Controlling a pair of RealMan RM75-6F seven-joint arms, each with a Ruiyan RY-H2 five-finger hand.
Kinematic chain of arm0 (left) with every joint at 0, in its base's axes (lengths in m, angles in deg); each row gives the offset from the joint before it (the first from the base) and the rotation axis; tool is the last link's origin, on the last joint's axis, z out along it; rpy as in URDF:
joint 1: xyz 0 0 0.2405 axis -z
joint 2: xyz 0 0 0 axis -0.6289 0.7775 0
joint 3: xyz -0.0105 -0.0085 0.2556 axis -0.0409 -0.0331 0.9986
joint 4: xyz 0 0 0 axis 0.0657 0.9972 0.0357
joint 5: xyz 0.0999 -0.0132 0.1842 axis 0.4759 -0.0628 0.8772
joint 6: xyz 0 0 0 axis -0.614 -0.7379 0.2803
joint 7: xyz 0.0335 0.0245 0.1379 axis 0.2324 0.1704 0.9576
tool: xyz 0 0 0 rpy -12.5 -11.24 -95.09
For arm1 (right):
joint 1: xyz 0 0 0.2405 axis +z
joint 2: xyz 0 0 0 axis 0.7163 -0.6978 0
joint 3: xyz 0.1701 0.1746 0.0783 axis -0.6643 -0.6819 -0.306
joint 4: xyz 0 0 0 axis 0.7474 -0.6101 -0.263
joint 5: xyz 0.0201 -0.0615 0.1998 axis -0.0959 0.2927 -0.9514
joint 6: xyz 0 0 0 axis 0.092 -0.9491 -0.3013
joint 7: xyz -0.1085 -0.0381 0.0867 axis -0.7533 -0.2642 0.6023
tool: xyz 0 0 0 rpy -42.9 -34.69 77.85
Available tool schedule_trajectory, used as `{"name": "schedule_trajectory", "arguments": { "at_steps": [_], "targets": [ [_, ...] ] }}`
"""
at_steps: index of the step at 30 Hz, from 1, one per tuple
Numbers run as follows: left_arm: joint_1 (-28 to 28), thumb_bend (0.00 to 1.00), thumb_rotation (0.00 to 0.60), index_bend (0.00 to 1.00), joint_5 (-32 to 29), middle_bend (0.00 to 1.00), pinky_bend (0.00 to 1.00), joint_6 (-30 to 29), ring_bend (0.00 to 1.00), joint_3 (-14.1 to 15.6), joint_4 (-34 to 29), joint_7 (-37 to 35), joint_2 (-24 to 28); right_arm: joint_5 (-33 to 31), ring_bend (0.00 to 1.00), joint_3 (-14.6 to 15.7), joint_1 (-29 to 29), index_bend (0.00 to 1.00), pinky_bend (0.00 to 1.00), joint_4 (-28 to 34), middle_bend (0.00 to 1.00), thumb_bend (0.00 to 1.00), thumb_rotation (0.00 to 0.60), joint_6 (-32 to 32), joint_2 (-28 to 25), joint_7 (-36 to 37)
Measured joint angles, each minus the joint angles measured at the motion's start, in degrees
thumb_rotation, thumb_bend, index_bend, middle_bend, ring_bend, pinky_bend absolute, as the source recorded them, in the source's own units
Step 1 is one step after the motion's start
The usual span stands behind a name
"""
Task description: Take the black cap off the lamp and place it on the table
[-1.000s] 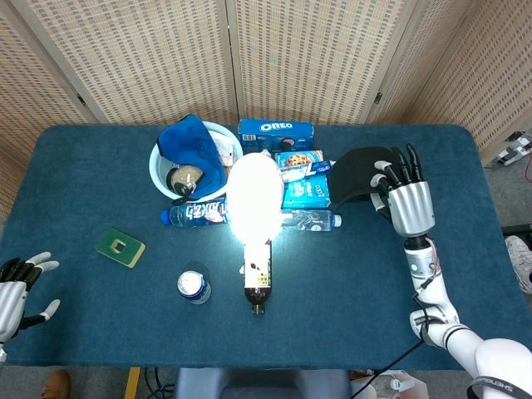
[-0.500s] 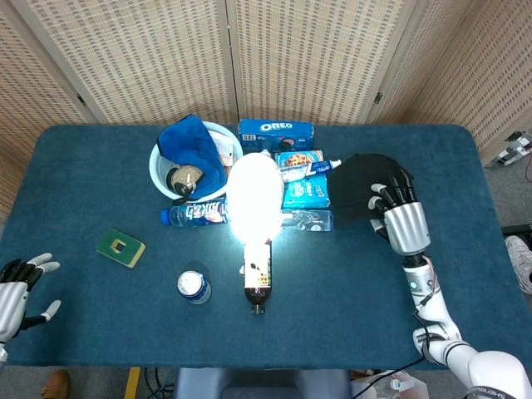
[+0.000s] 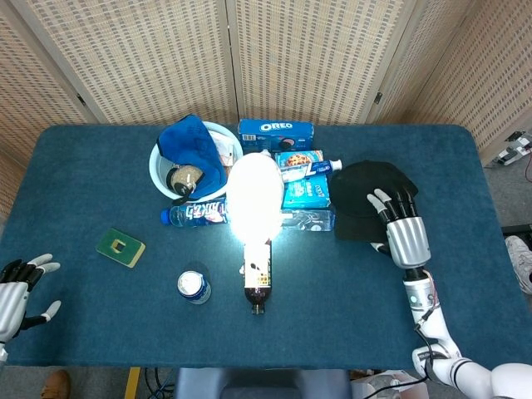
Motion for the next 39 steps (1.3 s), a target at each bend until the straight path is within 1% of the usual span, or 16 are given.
{"name": "schedule_trajectory", "arguments": {
  "at_steps": [4,7,10,13,17,22,25,29,34,38,39],
  "targets": [
    [0.0,0.23,0.600,0.26,-0.3,0.17,0.07,0.1,0.17,0.0,0.0,0.0,0.0,-0.5,0.00,0.7,-1.3,0.07,0.00,7.2,0.08,0.00,0.600,1.9,-3.1,-1.1],
    [0.0,0.23,0.600,0.26,-0.2,0.17,0.07,0.2,0.17,0.0,0.0,0.0,0.2,-0.8,0.00,1.8,-2.2,0.03,0.00,11.6,0.05,0.00,0.600,4.4,-5.4,-2.2],
    [0.0,0.23,0.600,0.26,-0.1,0.17,0.07,0.1,0.17,0.0,-0.1,0.0,0.4,-0.8,0.00,3.2,-2.9,0.00,0.00,14.5,0.02,0.00,0.600,6.6,-7.6,-4.4],
    [0.0,0.23,0.600,0.26,0.0,0.17,0.07,0.1,0.17,0.0,-0.1,-0.2,0.4,-0.8,0.00,4.0,-3.3,0.00,0.00,16.4,0.00,0.00,0.600,8.2,-8.6,-6.0],
    [0.0,0.23,0.600,0.26,0.0,0.17,0.07,0.0,0.17,0.1,-0.2,-0.2,0.5,-0.5,0.00,4.8,-3.6,0.00,0.00,18.3,0.00,0.00,0.600,9.5,-9.6,-7.0],
    [-0.1,0.23,0.600,0.26,0.2,0.17,0.07,-0.3,0.17,0.0,-0.3,-0.2,0.7,0.5,0.00,5.3,-4.1,0.00,0.00,19.9,0.00,0.00,0.600,9.5,-10.5,-7.6],
    [-0.2,0.23,0.600,0.26,0.2,0.17,0.07,-0.6,0.17,0.1,-0.5,-0.3,0.8,2.4,0.00,5.7,-4.4,0.00,0.00,20.2,0.00,0.00,0.600,8.0,-10.7,-7.6],
    [-0.3,0.23,0.600,0.26,0.3,0.17,0.07,-0.6,0.17,0.0,-0.6,-0.2,0.9,4.8,0.00,6.0,-5.4,0.00,0.00,20.8,0.00,0.00,0.600,4.2,-11.1,-7.5],
    [-0.1,0.23,0.600,0.26,0.4,0.17,0.07,-0.7,0.17,-0.2,-0.6,-0.2,0.9,6.3,0.00,5.2,-6.8,0.00,0.00,22.7,0.01,0.00,0.600,-0.3,-12.7,-8.0],
    [0.0,0.23,0.600,0.26,0.4,0.17,0.07,-0.9,0.17,-0.4,-0.4,-0.3,0.7,6.6,0.00,3.5,-7.9,0.00,0.00,24.3,0.09,0.00,0.600,-3.9,-14.4,-8.9],
    [0.0,0.23,0.600,0.26,0.3,0.17,0.07,-0.9,0.17,-0.4,-0.3,-0.3,0.7,6.6,0.01,3.0,-8.2,0.03,0.00,24.8,0.12,0.00,0.600,-4.6,-15.0,-9.1]
  ]
}}
